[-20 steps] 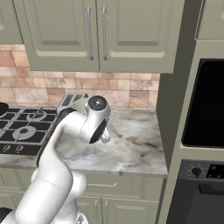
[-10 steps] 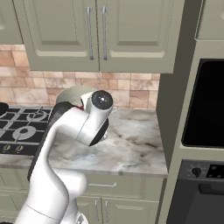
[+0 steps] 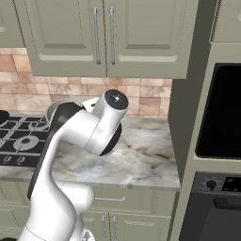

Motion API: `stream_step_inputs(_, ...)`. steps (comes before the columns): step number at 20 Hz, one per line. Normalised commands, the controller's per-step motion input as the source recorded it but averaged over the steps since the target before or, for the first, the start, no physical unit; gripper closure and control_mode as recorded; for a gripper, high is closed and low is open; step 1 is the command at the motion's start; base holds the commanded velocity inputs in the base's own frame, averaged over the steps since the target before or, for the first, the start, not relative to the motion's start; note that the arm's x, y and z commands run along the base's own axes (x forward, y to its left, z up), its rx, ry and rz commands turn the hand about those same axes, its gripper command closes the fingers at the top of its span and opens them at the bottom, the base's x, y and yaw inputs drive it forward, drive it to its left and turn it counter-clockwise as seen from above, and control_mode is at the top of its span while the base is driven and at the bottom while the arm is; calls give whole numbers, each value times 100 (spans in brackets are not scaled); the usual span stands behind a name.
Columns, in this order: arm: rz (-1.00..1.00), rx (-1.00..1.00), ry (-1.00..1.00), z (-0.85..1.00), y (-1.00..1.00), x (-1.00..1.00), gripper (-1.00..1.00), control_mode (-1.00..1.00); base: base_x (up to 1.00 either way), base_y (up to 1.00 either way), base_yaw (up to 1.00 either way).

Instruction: Place one of the steaks on the plate and the other in the bowl. Then place the bowl in the fridge.

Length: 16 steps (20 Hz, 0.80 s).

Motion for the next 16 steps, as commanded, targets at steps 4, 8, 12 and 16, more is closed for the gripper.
stream_step_inputs(4, 13, 0, 6, -8, 0, -28, 100, -100, 0, 0, 0)
stream_step_inputs(8, 10, 2, -1, -29, 0, -16, 100, -100, 0, 0, 0)
stream_step_inputs(12, 5, 0, -9, -50, 7, -1, 100, -100, 0, 0, 0)
stream_step_inputs(16, 1, 0, -16, -36, 4, 0, 100, -100, 0, 0, 0)
